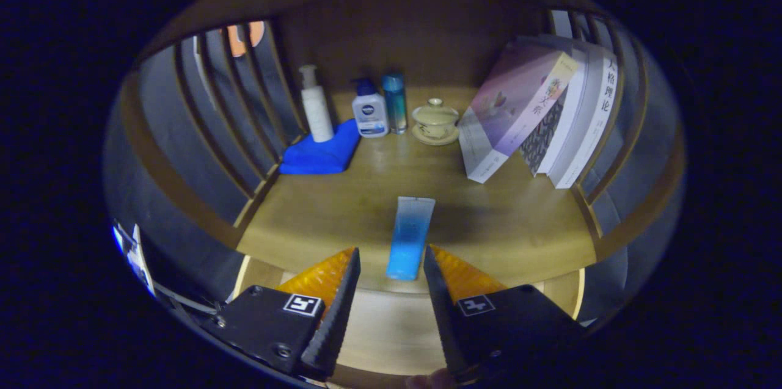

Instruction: Pull open the drawer, take out the items inside it, and place them on the countertop above the cabinet.

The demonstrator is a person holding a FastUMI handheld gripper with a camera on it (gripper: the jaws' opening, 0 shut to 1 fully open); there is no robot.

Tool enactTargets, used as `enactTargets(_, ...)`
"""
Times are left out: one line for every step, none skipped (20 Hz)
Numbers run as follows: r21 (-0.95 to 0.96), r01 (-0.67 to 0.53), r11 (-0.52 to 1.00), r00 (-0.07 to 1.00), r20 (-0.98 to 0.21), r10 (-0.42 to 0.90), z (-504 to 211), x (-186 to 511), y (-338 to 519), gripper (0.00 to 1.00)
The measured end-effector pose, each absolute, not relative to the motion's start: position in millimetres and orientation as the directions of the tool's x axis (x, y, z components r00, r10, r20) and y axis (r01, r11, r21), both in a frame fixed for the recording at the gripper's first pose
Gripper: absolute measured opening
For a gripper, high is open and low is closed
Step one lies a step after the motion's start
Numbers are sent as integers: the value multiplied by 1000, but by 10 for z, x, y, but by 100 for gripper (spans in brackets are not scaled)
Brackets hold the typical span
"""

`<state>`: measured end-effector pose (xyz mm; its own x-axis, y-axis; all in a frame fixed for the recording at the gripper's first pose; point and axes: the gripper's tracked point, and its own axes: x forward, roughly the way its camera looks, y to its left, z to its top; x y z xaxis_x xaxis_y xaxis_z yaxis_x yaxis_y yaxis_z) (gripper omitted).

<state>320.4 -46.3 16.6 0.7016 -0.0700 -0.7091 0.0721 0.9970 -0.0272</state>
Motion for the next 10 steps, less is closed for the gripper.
enactTargets(-21, 55, 998, 724, -688, -54, 225, 3101, -389, 71)
enactTargets(-22, 40, 999, 742, -669, -44, 280, 2992, -331, 74)
enactTargets(-29, 33, 999, 763, -645, -44, 324, 2908, -302, 78)
enactTargets(-39, 20, 999, 787, -615, -40, 379, 2800, -263, 77)
enactTargets(-51, 15, 999, 812, -582, -42, 427, 2697, -232, 77)
enactTargets(-60, 7, 998, 835, -549, -39, 447, 2597, -201, 77)
enactTargets(-68, 18, 998, 863, -503, -50, 464, 2504, -201, 77)
enactTargets(-76, 26, 997, 882, -468, -59, 418, 2423, -201, 77)
enactTargets(-83, 31, 996, 887, -457, -65, 344, 2321, -210, 77)
enactTargets(-76, 29, 997, 893, -446, -60, 249, 2211, -187, 90)
